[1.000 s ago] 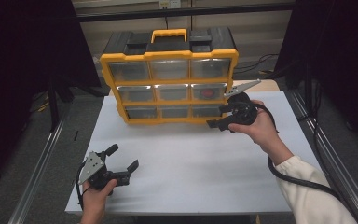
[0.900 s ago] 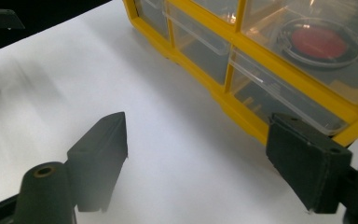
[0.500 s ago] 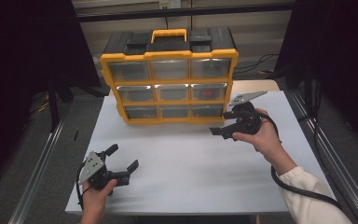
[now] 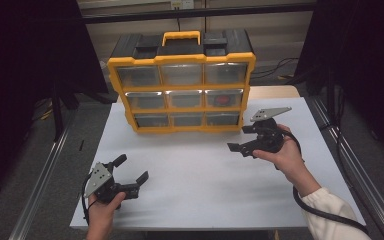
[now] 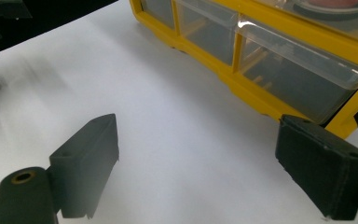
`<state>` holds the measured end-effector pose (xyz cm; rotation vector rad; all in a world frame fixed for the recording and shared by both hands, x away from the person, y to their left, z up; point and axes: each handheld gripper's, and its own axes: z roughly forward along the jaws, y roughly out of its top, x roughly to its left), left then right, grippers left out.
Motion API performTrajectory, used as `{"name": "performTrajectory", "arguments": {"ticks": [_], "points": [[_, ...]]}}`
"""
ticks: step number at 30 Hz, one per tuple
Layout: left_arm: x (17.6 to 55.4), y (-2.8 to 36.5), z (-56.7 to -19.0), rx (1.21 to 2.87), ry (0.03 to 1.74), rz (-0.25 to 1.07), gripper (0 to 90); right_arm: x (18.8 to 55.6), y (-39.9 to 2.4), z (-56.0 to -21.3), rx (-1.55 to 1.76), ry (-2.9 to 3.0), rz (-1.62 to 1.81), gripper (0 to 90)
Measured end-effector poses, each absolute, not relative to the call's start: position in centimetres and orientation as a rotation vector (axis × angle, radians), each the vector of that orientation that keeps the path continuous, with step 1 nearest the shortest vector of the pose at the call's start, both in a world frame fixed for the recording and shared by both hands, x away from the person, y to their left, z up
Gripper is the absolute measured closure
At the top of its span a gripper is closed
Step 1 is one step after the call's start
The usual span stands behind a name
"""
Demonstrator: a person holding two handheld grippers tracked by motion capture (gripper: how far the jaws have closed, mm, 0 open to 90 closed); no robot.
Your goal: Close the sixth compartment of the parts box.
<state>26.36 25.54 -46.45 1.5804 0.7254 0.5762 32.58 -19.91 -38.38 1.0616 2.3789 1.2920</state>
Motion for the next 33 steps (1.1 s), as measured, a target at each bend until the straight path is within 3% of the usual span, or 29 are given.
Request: {"name": "performTrajectory", "arguments": {"ticks": [33], "points": [[26.3,25.3,-46.5,1.567,0.735,0.575,2.3,30.0,-23.1,-42.3,1.111,2.298,1.381,10.5]]}}
